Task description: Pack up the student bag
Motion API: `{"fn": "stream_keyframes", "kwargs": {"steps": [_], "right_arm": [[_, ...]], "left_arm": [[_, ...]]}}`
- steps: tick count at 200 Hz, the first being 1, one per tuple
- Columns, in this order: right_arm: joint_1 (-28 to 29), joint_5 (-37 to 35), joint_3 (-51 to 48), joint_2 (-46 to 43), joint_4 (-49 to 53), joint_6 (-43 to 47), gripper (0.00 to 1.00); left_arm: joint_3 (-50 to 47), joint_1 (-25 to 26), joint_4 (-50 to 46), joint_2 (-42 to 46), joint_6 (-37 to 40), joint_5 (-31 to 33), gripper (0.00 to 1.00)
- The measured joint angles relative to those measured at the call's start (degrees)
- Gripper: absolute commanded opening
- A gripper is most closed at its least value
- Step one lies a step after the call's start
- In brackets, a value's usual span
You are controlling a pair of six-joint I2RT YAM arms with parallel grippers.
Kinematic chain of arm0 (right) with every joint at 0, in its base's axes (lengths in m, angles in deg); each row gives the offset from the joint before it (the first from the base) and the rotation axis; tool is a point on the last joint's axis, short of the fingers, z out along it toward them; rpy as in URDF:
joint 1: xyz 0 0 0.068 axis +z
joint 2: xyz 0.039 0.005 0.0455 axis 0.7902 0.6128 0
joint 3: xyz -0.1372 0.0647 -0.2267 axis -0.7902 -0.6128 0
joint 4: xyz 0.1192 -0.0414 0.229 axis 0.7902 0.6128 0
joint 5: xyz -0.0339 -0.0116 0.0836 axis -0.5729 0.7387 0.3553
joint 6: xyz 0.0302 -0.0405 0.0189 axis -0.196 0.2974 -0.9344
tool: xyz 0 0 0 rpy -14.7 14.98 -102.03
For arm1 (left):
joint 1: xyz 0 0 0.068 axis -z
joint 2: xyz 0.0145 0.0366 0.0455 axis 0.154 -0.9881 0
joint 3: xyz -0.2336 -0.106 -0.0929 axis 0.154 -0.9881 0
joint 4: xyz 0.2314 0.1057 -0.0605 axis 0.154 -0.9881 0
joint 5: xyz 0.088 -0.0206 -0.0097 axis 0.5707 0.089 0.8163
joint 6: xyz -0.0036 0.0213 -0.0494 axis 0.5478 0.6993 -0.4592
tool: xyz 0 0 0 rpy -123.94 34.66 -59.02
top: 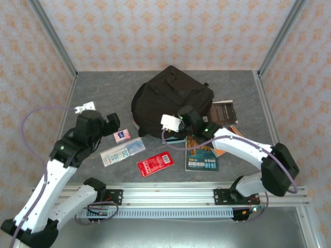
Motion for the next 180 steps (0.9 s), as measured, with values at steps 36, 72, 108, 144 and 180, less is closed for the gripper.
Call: {"fn": "stream_keyframes", "kwargs": {"steps": [36, 72, 108, 144, 180], "right_arm": [[-0.59, -0.35, -12.63, -13.33, -13.03, -16.68, 0.69], [-6.36, -12.44, -7.56, -15.04, -9.31, -47.84, 0.72], [-11.91, -16.20, -4.07, -12.83, -3.02, -69.66, 0.74], [-19.39, -8.48, -3.39, -6.34, 1.53, -84.43, 0.76], [-20.06, -0.87, -2.97, -0.81, 1.97, -91.25, 0.75]], "left_arm": [[8.00, 0.59, 0.35, -13.90, 1.36, -5.38, 0.89], [18.08, 2.10, 0.31, -26.69, 2.21, -5.25, 0.94], [35.21, 1.42, -0.87, -46.40, 3.72, -2.95, 0.92], [50.90, -1.25, -3.10, -65.70, 5.35, -3.02, 0.83], [53.96, -5.09, -5.22, -74.47, 6.23, -5.75, 0.64]]}}
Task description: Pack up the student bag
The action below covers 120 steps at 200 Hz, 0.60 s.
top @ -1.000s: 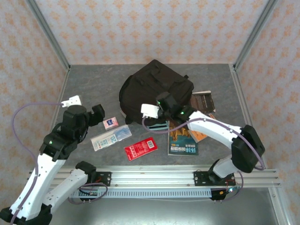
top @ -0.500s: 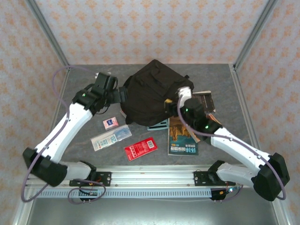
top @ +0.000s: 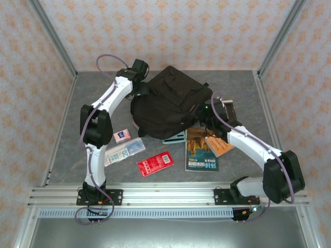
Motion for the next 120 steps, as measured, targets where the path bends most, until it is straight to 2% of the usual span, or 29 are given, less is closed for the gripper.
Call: {"fn": "stream_keyframes", "kwargs": {"steps": [57, 94, 120], "right_arm": [[-0.26, 5.33, 3.32, 9.01, -1.51, -3.82, 0.72], [-0.66, 8.11, 11.02, 16.04, -2.03, -4.24, 0.71], [-0.72, 9.14, 19.32, 20.74, 0.83, -3.82, 0.71]], "left_arm": [[-1.84, -2.12, 1.46, 0.96, 0.26, -8.79, 0.00], [-5.27, -3.69, 3.37, 3.69, -3.19, -16.61, 0.00], [-7.50, -4.55, 4.22, 8.13, -5.92, -19.21, 0.00]]}}
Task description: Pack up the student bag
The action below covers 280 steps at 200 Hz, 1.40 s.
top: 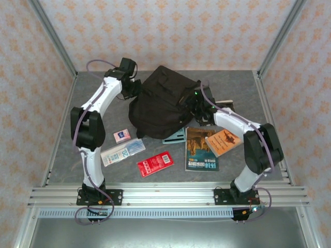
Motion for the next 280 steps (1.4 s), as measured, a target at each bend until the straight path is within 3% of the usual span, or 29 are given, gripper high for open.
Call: {"fn": "stream_keyframes", "kwargs": {"steps": [44, 86, 100, 118, 147, 172, 193, 214, 255, 280], "right_arm": [[-1.31, 2.97, 28.65, 15.50, 10.21, 5.51, 0.75], [-1.20, 6.75, 71.93, 37.22, 27.78, 13.49, 0.89], [-1.01, 5.11, 79.12, 40.30, 33.62, 15.96, 0.91], [-0.79, 0.09, 76.54, 38.03, 38.34, 18.29, 0.93], [-0.79, -7.87, 55.60, 24.90, 38.75, 19.98, 0.95], [-0.83, -11.65, 39.36, 11.65, 35.60, 19.65, 0.95], [-0.83, -13.79, 31.85, 3.04, 33.14, 19.30, 0.95], [-1.05, -15.32, 28.57, -2.38, 31.17, 19.15, 0.94], [-1.60, -15.89, 27.74, -6.56, 29.53, 20.06, 0.89], [-1.60, -12.00, 26.49, -6.71, 27.47, 21.75, 0.84]], "left_arm": [[-10.80, -1.86, 2.89, 16.02, -7.65, -0.44, 0.00], [-36.20, -0.11, 14.64, 35.65, -24.26, 2.05, 0.00], [-44.13, 3.41, 19.02, 39.87, -31.19, 5.81, 0.00], [-50.10, 9.97, 22.16, 41.57, -38.49, 12.09, 0.00], [-50.36, 17.25, 26.99, 40.00, -45.11, 19.67, 0.00], [-48.68, 19.26, 29.05, 38.56, -48.22, 23.04, 0.19], [-47.23, 21.46, 29.81, 37.44, -49.09, 24.20, 0.35], [-45.09, 24.46, 31.85, 35.26, -48.33, 22.86, 0.39], [-42.60, 27.87, 37.57, 29.33, -43.54, 11.26, 0.45], [-41.40, 28.46, 34.82, 31.10, -36.57, 8.26, 0.48]]}}
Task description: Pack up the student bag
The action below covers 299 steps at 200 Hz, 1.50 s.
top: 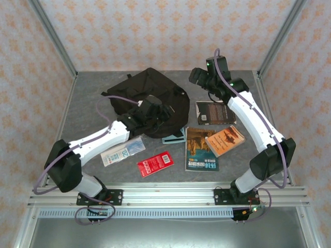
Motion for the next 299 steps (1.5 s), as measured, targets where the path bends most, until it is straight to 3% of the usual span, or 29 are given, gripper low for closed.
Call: {"fn": "stream_keyframes", "kwargs": {"steps": [31, 62, 86, 112, 147, 182, 231, 279, 290, 299], "right_arm": [[0.26, 9.84, -3.08, 0.81, -2.56, 3.28, 0.66], [3.85, 14.27, -2.80, 4.28, -2.97, 6.03, 0.64], [6.75, 14.78, -1.40, 8.63, -2.40, 6.38, 0.59], [7.91, 13.31, -0.72, 11.69, -0.22, 6.88, 0.60], [7.32, 5.70, 2.38, 14.93, 1.20, 8.87, 0.62], [2.23, 3.82, 20.83, 27.78, 5.57, 13.92, 0.57], [-3.72, 15.02, 56.19, 54.23, 15.82, 18.88, 0.62], [-4.63, 23.71, 58.31, 59.01, 19.76, 19.54, 0.55], [-4.85, 25.66, 58.07, 59.01, 19.96, 19.56, 0.47], [-4.98, 26.88, 57.90, 59.01, 20.02, 20.04, 0.31]], "left_arm": [[4.76, -1.81, -10.12, 10.12, 9.38, 2.32, 0.48], [6.56, -12.83, -16.83, 20.63, 14.60, 2.73, 0.48], [6.49, -18.23, -22.03, 22.51, 18.05, 2.71, 0.48], [6.14, -18.56, -25.77, 20.48, 21.51, 1.97, 0.49], [6.16, -18.56, -27.65, 15.74, 25.79, -0.87, 0.49], [6.16, -18.56, -28.59, 11.98, 29.49, -3.85, 0.49], [6.16, -18.56, -28.72, 11.96, 32.76, -3.78, 0.49], [6.16, -18.56, -28.70, 10.32, 34.42, -3.78, 0.49], [6.16, -18.56, -28.68, 9.51, 34.42, -3.80, 0.49], [6.16, -18.56, -28.68, 8.94, 34.42, -3.78, 0.48]]}}
